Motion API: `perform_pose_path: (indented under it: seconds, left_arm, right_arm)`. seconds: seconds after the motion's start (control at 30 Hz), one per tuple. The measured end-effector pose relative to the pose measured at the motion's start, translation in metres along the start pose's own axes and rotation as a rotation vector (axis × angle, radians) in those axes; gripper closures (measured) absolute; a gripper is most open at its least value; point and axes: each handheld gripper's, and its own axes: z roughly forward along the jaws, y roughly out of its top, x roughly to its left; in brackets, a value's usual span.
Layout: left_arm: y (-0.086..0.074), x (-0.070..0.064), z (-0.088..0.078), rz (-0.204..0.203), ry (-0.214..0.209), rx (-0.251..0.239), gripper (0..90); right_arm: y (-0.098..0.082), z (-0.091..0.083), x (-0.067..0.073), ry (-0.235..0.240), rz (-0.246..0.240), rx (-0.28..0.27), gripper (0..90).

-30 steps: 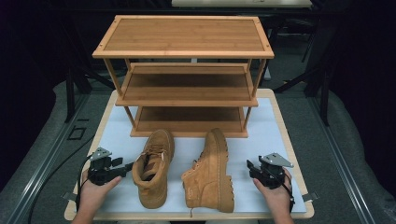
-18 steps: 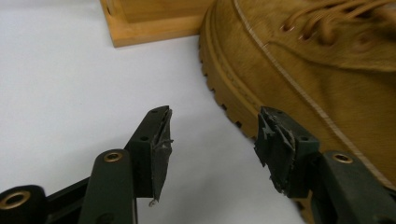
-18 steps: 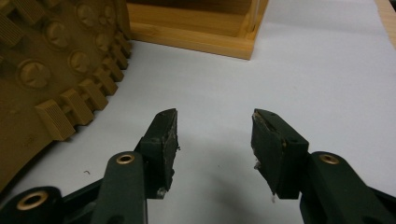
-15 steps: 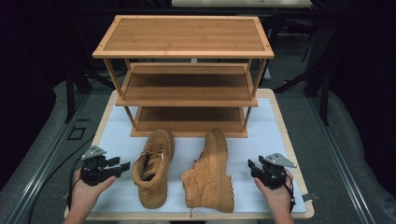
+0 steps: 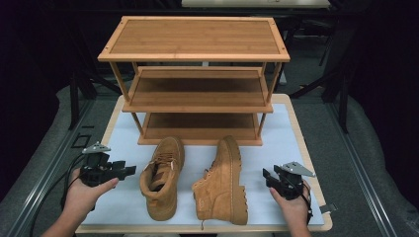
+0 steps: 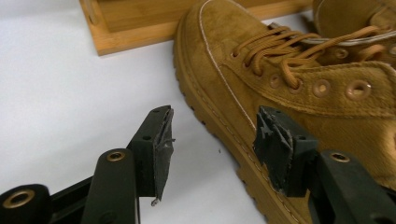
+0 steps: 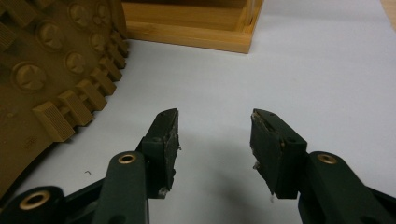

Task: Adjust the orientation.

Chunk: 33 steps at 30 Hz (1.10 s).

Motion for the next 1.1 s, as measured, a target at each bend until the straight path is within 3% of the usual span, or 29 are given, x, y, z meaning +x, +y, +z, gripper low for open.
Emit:
perform_pose_path:
  seconds: [0.17, 0.43, 0.57, 0.7, 0.9, 1.1]
  left_arm:
    - [0.008, -0.003, -0.001, -0.016, -0.012, 0.021, 47.8]
    - [0.011, -0.021, -0.018, -0.002, -0.042, -0.076, 49.2]
    - [0.012, -0.031, -0.021, 0.009, -0.077, -0.098, 51.2]
    - [0.011, -0.041, -0.019, 0.021, -0.083, -0.116, 52.3]
    - [0.009, -0.039, -0.016, -0.028, -0.099, -0.168, 54.1]
    - [0.009, -0.045, -0.019, -0.014, -0.117, -0.188, 54.4]
  right_arm:
    - [-0.001, 0.001, -0.002, 0.005, 0.017, -0.008, 51.4]
    - [0.0, -0.001, -0.003, 0.005, 0.028, -0.001, 51.3]
    - [0.0, -0.001, -0.004, 0.006, 0.036, -0.004, 51.2]
    - [0.0, 0.0, -0.004, 0.008, 0.04, -0.011, 51.2]
    - [-0.001, 0.0, -0.005, 0.007, 0.042, -0.001, 51.0]
    - [-0.001, 0.001, -0.005, 0.008, 0.047, -0.006, 51.0]
